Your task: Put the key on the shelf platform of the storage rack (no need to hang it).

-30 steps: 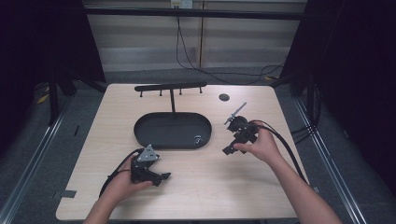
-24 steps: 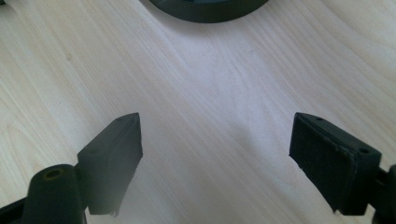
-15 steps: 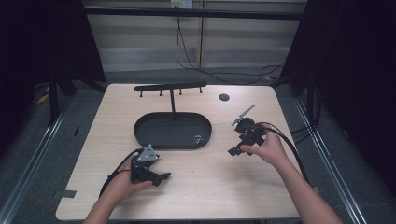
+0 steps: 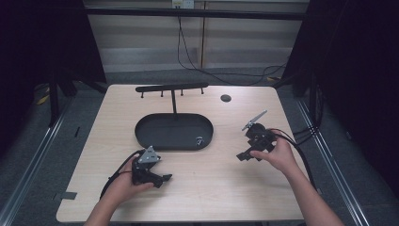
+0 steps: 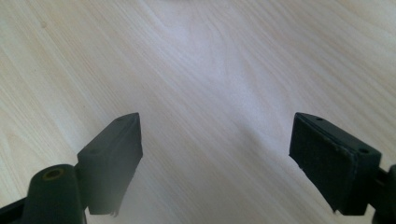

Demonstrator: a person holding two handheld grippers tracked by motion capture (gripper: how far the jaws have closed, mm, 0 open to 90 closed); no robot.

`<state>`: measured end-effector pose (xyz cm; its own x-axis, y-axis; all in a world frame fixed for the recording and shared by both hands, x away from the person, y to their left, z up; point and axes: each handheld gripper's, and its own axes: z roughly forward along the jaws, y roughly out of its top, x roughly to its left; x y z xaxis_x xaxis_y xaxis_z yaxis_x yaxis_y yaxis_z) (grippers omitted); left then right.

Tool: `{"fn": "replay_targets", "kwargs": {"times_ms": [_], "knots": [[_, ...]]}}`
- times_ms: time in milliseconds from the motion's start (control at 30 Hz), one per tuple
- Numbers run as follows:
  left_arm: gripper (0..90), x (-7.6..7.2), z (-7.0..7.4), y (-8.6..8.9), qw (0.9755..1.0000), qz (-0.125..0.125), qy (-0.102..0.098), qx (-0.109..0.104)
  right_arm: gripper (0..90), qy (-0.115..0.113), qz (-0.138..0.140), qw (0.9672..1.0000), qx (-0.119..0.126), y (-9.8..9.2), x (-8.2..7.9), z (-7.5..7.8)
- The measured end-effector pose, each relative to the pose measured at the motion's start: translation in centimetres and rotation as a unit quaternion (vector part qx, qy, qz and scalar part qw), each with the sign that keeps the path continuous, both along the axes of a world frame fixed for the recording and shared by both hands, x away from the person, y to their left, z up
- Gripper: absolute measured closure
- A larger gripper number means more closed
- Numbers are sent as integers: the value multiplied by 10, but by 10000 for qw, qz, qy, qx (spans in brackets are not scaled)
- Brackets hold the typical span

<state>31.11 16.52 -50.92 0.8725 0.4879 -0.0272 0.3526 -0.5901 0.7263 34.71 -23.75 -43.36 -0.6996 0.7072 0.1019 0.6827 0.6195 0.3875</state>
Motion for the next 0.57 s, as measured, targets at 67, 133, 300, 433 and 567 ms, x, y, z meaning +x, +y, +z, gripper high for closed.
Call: {"fn": "replay_targets", "kwargs": {"times_ms": [67,133,300,433,567], "knots": [[151,0,0,0,10000,0,-1,1,170,-17,-39,10000,62,-5,-2,-2],[151,0,0,0,10000,0,-1,2,170,-11,-65,10000,44,-7,-2,-2],[151,0,0,0,10000,0,-2,2,173,-52,-150,9999,0,-14,-5,-4],[150,0,0,0,10000,0,0,4,174,-50,-179,9998,-71,-16,-5,-7],[150,0,0,0,10000,-1,-1,1,174,-58,-212,9997,-75,-17,-5,-8]]}}
